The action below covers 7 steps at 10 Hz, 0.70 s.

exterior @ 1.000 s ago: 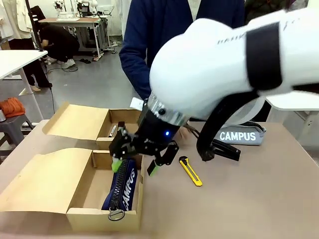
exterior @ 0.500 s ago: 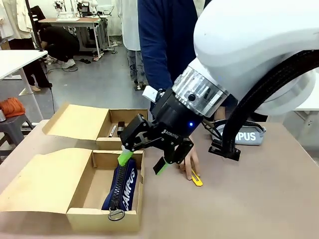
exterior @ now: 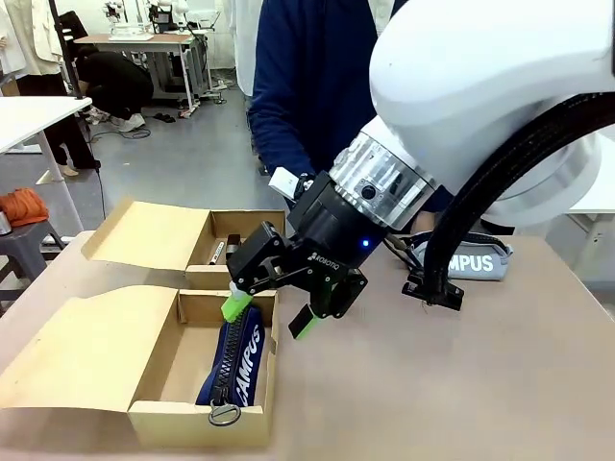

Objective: Place items inside the box.
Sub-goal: Pick up a Pencil pouch or Stapler and place it inside the Mailer Box closest to the robot.

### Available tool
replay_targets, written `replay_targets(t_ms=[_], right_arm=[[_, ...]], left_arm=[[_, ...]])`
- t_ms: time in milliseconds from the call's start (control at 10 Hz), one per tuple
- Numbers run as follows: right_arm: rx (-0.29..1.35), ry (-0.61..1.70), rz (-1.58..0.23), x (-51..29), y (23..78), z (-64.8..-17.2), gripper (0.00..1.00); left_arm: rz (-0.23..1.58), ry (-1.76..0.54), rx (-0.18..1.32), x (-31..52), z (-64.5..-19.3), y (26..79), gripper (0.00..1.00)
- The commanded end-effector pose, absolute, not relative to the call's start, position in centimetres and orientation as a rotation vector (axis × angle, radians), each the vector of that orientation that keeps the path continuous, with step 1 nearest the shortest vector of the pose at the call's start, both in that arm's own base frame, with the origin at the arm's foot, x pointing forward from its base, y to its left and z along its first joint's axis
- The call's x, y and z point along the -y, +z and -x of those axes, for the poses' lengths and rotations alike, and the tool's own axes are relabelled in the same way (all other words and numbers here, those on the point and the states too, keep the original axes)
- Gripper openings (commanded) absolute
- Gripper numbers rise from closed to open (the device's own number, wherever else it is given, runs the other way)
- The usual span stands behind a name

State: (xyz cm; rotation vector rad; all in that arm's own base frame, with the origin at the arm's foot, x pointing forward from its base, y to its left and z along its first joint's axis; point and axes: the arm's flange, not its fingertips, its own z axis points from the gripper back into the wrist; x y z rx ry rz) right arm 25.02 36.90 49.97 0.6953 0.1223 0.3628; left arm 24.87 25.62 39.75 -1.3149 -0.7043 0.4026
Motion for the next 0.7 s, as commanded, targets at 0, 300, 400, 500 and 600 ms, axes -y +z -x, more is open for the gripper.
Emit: replay_targets(t_ms=[0,300,400,500,600], right_arm=[[-0.073,0.379,-0.758,-34.8,50.5,-25.3,1.0],[0.065,0.25,-1.157,-19.5,54.6,-26.5,1.0],[0.059,0.194,-1.321,-13.4,54.7,-26.2,1.0],[0.095,0.133,-1.502,-7.5,53.8,-25.6,1.0],[0.102,0.114,-1.721,-2.1,52.1,-24.7,1.0]], left_arm=[[1.329,0.389,0.736,-25.5,-25.0,39.9,1.0],[1.329,0.389,0.736,-25.5,-25.0,39.9,1.0],[1.329,0.389,0.736,-25.5,-25.0,39.9,1.0],[1.329,0.389,0.736,-25.5,-25.0,39.9,1.0],[1.329,0.389,0.736,-25.5,-25.0,39.9,1.0]])
